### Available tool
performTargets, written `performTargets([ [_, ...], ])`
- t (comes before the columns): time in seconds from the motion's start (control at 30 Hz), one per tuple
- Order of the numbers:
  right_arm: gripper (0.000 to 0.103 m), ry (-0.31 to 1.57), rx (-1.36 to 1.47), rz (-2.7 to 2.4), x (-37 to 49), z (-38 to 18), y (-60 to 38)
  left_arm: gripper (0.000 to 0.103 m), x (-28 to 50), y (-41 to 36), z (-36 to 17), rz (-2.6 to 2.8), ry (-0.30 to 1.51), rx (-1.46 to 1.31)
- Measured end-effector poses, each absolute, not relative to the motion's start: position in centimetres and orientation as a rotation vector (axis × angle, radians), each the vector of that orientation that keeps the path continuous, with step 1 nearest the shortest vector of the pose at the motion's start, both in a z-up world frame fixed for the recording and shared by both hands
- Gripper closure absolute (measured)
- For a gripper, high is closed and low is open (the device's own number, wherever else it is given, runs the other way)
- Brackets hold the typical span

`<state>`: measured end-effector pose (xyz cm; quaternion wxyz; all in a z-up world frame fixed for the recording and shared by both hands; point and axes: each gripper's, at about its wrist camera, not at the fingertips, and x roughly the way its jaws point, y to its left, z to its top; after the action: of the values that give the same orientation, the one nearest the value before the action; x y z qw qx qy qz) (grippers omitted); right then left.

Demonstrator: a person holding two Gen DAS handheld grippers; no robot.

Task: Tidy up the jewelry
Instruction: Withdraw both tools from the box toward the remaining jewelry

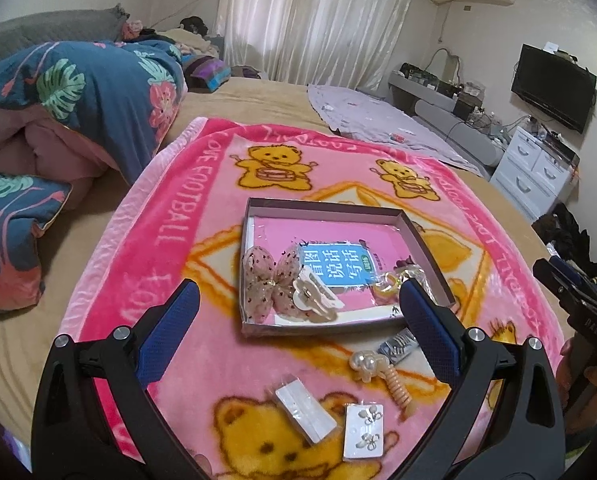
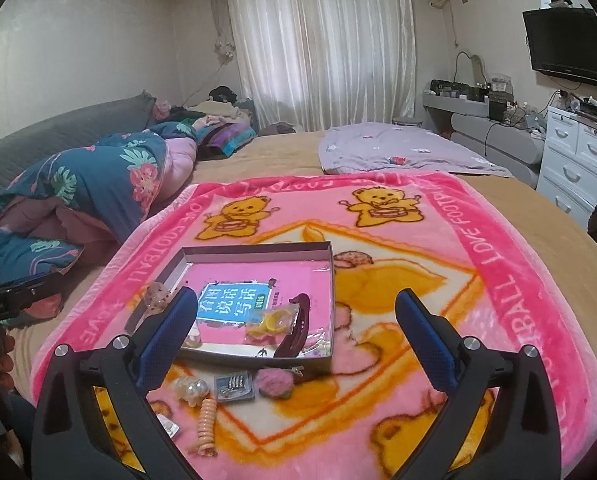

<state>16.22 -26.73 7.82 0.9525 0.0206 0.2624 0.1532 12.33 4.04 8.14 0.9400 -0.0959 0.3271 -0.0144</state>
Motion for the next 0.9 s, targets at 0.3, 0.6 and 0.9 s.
performTargets([
  [0.3, 0.004, 0.535, 0.023, 0.334, 14.5, 8.0, -26.5, 0.01, 10.8, 3.1, 7.8, -0.034, 0.674, -0.16],
  [0.6, 0.004, 0.578, -0.011, 0.357, 12.9, 6.6, -25.9, 0.009, 9.6, 1.7, 6.4, -0.048, 0.712, -0.115],
  [0.9, 0.004, 0.626, -0.034, 0.375, 12.0, 4.8, -25.6, 0.01, 9.0, 2.1, 3.5, -0.034, 0.787, -0.101],
])
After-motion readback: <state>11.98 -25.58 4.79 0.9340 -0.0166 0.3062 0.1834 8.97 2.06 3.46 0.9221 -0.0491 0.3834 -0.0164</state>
